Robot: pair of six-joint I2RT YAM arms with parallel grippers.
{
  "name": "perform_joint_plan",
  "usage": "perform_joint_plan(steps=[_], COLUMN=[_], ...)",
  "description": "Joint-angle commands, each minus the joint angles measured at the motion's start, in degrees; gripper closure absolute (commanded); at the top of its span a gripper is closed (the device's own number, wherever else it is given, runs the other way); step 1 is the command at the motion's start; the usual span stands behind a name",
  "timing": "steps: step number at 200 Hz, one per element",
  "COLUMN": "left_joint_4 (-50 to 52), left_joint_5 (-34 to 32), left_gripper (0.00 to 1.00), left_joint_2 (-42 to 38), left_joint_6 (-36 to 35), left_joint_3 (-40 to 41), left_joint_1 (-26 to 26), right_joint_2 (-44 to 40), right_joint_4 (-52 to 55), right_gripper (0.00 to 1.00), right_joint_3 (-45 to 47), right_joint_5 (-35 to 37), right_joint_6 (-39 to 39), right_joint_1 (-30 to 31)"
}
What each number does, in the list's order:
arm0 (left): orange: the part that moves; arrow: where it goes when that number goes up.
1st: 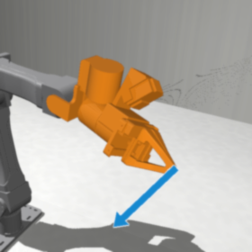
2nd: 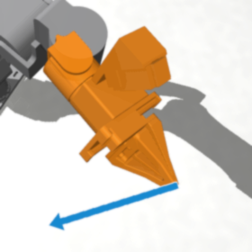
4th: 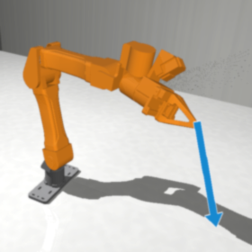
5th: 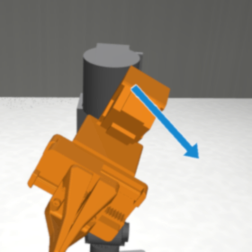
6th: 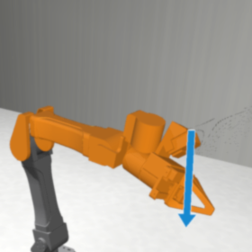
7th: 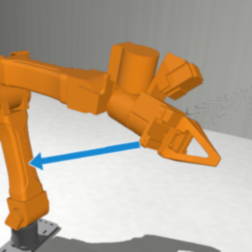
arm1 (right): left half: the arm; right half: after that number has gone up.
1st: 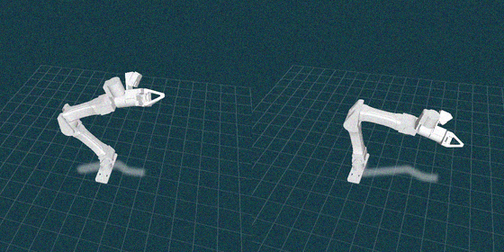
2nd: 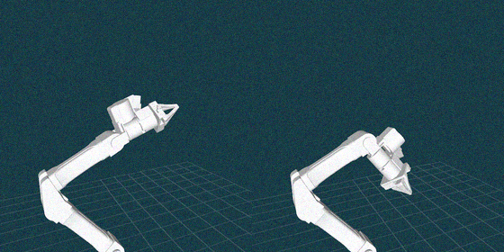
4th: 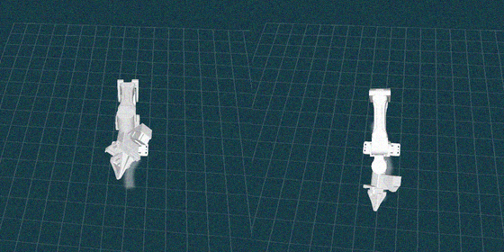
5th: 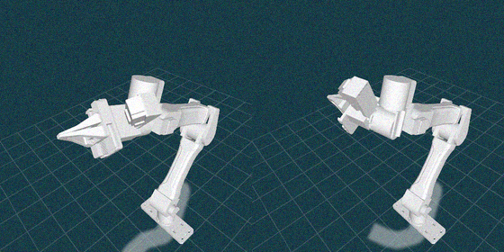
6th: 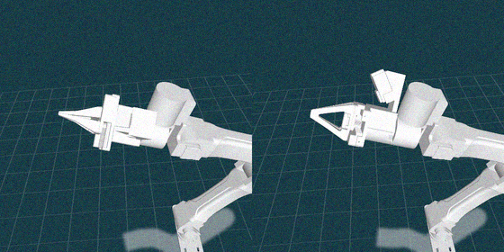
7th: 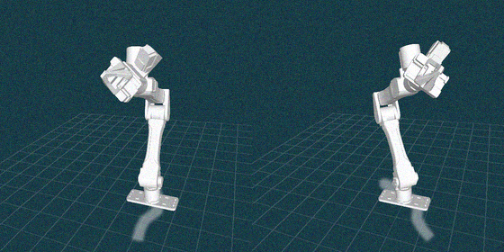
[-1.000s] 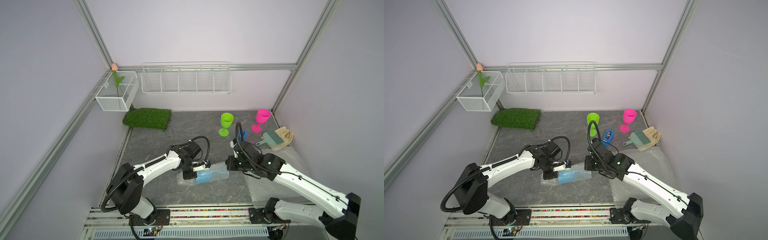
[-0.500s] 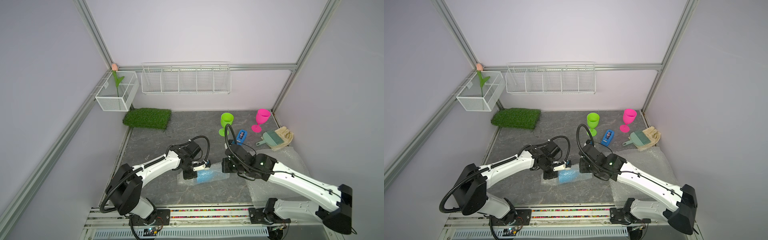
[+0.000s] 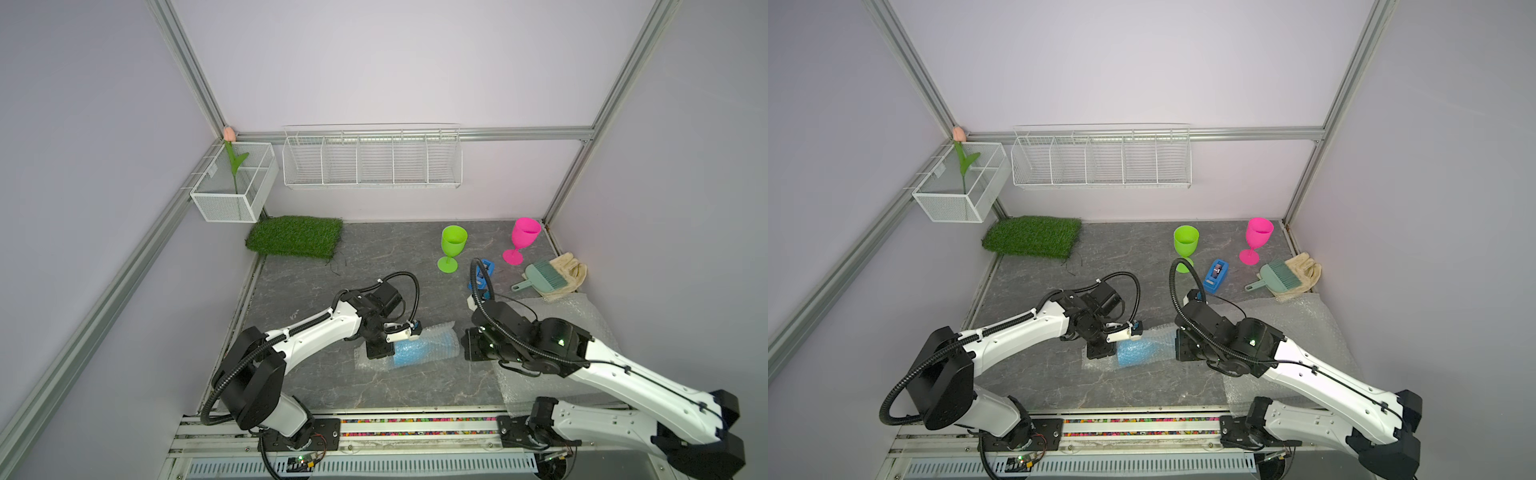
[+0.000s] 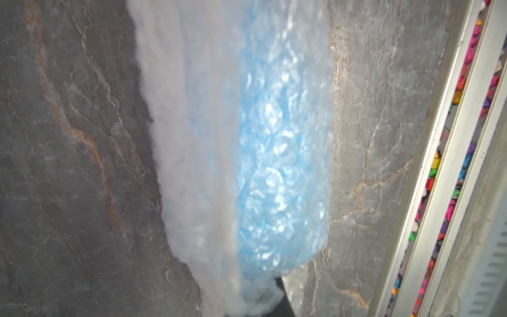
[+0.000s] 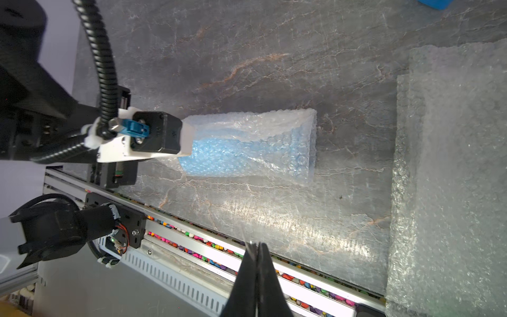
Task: Wrap wine glasses in bubble wrap
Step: Stick the tape on the bubble wrap.
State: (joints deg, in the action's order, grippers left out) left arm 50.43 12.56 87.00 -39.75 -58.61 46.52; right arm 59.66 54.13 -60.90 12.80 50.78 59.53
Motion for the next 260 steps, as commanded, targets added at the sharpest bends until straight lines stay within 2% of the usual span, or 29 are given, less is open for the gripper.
perform_joint_plan(steps=[1,99,160,192,227,260], left_joint_4=[0.45,-1.4,-2.36,-2.21,-2.17,-1.94], left_joint_5=[1.51,3.17,3.35,3.16,3.02,2.66], left_gripper=[1.0,1.0,1.0,1.0,1.0,1.0], left_joint_2=[-0.23,0.17,0.15,0.49,0.41,0.39], left_joint_6=[-1.13,-1.19,-0.98,-0.95,-0.95,-0.95], left_joint_3=[-0.21,0.78,1.48,1.66,1.72,1.63], left_joint_1=[0.32,0.32,0.45,0.46,0.5,0.48], right_joint_2=[4.73,22.18,25.67,27.97,30.3,27.51], right_joint_4=[-2.96,-13.41,-27.39,-30.78,-33.47,-32.14], right_gripper=[0.93,0.93,0.92,0.9,0.84,0.65], right_joint_3=[-1.42,-6.86,-1.84,0.61,3.65,3.6], right_joint_5=[1.87,15.89,18.23,19.81,18.7,19.68], right_joint_6=[1.89,4.16,2.32,3.24,5.6,4.71], right_joint_1=[0.49,-0.53,-1.94,-2.3,-2.41,-2.55])
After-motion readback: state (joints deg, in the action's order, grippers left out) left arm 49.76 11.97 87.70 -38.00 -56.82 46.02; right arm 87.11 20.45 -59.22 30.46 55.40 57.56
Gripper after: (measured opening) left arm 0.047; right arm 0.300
